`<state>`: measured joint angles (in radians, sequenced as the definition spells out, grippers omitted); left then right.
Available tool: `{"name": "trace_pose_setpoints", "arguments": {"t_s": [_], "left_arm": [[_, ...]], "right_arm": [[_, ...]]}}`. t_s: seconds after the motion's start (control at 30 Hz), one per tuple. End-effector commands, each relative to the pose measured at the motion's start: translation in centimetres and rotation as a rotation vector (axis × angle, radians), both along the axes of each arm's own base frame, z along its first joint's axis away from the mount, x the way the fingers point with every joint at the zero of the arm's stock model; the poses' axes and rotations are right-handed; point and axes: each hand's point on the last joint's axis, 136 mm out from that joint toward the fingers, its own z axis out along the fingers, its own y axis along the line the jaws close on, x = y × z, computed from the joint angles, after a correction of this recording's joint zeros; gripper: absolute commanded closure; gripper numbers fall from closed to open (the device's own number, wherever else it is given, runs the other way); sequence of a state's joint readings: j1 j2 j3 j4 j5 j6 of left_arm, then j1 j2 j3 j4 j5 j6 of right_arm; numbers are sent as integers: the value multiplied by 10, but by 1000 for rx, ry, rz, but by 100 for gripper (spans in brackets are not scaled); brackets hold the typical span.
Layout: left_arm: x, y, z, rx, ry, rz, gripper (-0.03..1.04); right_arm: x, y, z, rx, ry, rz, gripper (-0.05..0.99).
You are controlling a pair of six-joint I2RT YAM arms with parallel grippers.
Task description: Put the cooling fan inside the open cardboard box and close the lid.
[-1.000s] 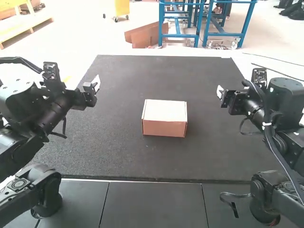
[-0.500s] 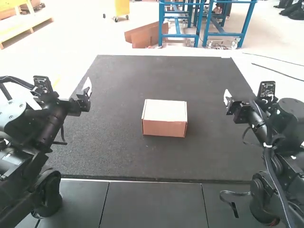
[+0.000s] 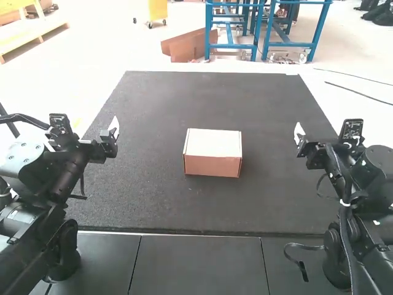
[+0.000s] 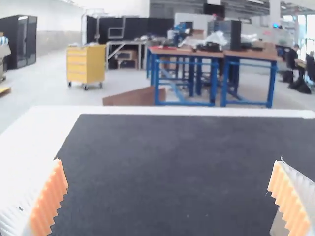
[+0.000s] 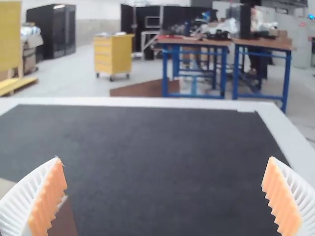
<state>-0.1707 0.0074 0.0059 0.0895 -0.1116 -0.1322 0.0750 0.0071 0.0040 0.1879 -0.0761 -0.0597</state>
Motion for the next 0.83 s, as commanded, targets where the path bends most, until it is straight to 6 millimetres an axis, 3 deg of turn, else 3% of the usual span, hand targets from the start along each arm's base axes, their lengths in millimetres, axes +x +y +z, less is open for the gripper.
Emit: {"name": "trace_pose_setpoints", "arguments": {"t_s": [0.0,0.17,0.47,0.8], "left_arm": [[1,5,-10,-38,37,8,4],[1,2,-23,-35,88,-21,4],[1,2,-27,45,97,-15,4],[1,2,-28,46,101,-15,4]], "right_arm": [[0,-3,1,74,4,2,2],[1,-6,-13,75,61,-19,2],[2,-16,-36,66,150,-78,2],[2,-16,-44,37,179,-80,2]]}}
